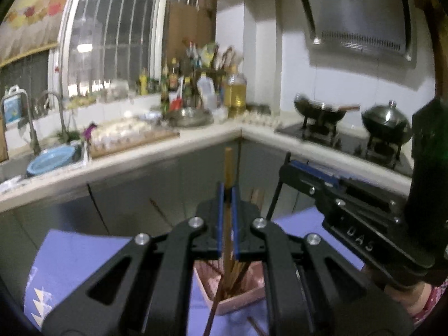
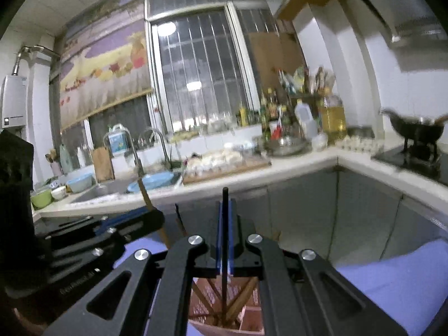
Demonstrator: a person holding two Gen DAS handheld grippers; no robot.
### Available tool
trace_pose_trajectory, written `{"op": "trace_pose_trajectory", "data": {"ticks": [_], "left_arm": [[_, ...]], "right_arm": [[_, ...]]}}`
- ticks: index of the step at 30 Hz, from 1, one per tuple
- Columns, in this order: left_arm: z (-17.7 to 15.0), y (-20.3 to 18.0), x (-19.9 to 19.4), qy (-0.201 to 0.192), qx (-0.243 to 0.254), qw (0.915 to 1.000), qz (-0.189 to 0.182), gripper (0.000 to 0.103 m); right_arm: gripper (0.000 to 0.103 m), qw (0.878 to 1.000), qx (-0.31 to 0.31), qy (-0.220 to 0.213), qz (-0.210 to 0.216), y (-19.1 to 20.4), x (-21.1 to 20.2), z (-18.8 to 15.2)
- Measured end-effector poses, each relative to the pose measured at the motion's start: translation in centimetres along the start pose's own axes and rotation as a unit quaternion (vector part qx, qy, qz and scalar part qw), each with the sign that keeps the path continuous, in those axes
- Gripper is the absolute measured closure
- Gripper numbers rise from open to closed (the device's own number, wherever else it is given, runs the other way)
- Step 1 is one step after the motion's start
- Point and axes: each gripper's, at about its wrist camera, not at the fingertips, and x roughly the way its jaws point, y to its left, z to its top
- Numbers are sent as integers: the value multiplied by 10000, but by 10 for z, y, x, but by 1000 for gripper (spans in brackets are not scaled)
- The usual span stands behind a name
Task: Organize utensils
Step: 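Lift both chopsticks over the pink basket and open both tools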
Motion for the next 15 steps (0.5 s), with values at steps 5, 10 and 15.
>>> {"op": "trace_pose_trajectory", "data": {"ticks": [5,10,15], "left_arm": [[-18,5,14,339,-166,9993,81,98],[-7,8,-25,-97,-388,9992,86,88],[4,5,-87,-740,-477,9961,-57,88]], "right_arm": [[98,9989,-2,472,-6,5,15,-22],[98,9992,133,377,43,12,-2,-15],[98,9997,152,-42,176,25,-41,3]]}}
